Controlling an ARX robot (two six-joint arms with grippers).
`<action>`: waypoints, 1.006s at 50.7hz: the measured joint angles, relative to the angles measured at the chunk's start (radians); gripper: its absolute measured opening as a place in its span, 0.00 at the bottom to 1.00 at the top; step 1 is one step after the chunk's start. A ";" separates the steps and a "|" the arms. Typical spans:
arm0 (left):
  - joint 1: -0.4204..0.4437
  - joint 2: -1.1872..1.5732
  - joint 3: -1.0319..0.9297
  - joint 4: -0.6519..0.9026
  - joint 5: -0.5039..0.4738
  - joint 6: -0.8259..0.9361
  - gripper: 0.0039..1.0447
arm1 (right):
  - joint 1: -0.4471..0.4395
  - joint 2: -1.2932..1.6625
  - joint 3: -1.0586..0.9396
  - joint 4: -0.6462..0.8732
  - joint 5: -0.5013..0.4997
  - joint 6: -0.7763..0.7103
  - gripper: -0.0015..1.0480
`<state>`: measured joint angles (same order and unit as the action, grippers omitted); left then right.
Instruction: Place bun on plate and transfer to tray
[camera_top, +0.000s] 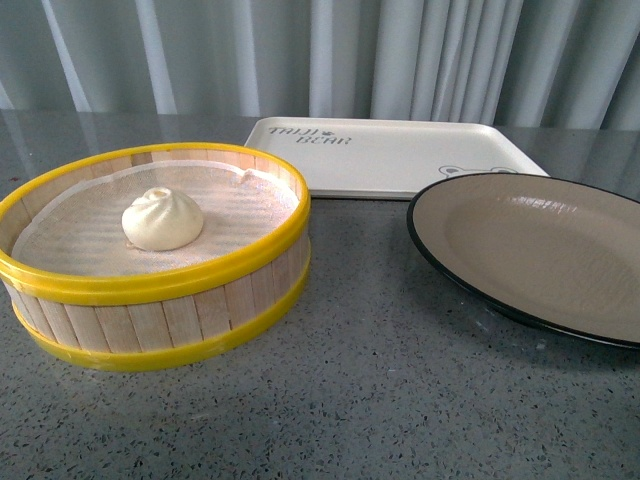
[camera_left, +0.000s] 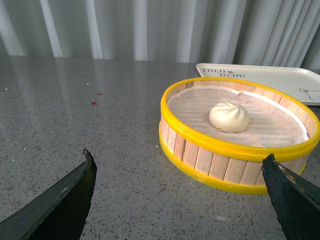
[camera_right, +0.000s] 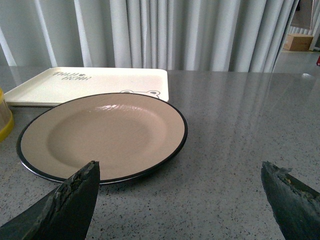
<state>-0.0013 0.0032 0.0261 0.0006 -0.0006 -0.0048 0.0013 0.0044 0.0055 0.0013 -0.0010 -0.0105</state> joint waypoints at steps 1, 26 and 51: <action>0.000 0.000 0.000 0.000 0.000 0.000 0.94 | 0.000 0.000 0.000 0.000 0.000 0.000 0.92; 0.000 0.000 0.000 0.000 0.000 0.000 0.94 | 0.000 0.000 0.000 0.000 0.000 0.000 0.92; -0.017 0.261 0.116 -0.060 0.151 -0.272 0.94 | 0.000 0.000 0.000 0.000 -0.001 0.000 0.92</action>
<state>-0.0181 0.2646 0.1417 -0.0593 0.1509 -0.2771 0.0013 0.0040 0.0055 0.0013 -0.0017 -0.0105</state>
